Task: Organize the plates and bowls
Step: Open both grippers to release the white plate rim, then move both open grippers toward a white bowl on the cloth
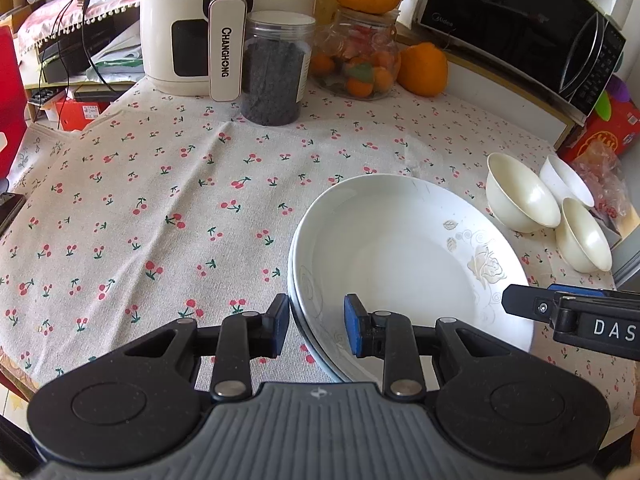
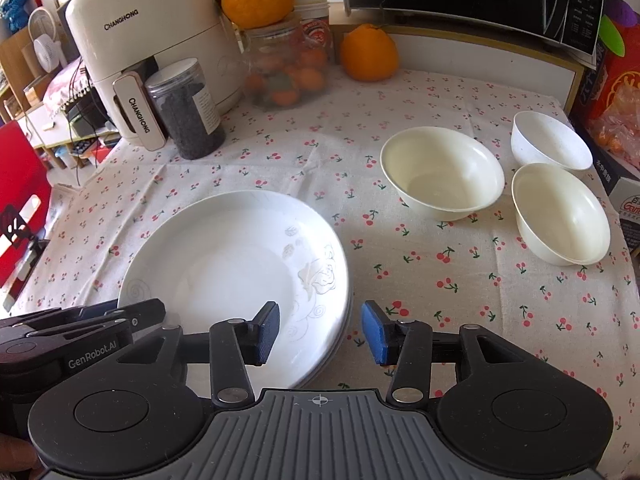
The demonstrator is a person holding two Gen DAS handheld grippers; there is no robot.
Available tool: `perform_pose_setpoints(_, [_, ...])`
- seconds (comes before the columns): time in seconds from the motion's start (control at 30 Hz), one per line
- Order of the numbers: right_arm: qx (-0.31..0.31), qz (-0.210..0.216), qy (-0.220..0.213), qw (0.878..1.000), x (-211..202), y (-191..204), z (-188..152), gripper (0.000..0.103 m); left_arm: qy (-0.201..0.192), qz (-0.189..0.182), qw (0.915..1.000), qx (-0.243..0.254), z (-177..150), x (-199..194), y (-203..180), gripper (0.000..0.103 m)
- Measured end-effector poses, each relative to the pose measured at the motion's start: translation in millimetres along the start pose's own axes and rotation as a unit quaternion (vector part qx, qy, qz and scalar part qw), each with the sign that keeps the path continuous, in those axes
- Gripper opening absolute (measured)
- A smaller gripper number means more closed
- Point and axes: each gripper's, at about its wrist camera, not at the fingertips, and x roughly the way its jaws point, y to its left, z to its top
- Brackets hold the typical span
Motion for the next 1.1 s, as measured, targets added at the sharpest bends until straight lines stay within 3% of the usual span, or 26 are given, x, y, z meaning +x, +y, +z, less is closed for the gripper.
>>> perform_pose_setpoints(0.07, [0.011,0.000,0.003,1.000,3,-4,0,0.061,0.002,-0.004,1.0000,-0.006,0,0,1,0.027])
perform_pose_setpoints(0.3, [0.071,0.049,0.053,0.995,24,-15,-4,0.061,0.010,-0.014,0.9997,-0.015,0,3,2,0.032])
perform_pose_setpoints(0.47, [0.056,0.060,0.044,0.996,25,-3,-3,0.062,0.013,-0.016,0.9996,-0.021,2,4,3,0.032])
perform_pose_setpoints(0.57, [0.032,0.037,0.039,0.998,26,7,-5,0.065,0.015,-0.021,0.9994,-0.024,3,5,2,0.036])
perform_pose_setpoints(0.63, [0.036,0.038,0.038,0.998,26,7,-5,0.069,0.016,-0.022,0.9993,-0.025,3,5,2,0.037])
perform_pose_setpoints(0.8, [0.034,0.032,0.036,0.998,27,10,-4,0.069,0.017,-0.021,0.9991,-0.033,5,8,4,0.037])
perform_pose_setpoints(1.1, [0.010,0.051,0.027,0.998,33,28,-3,0.070,0.005,0.015,0.9984,-0.054,18,14,15,0.037])
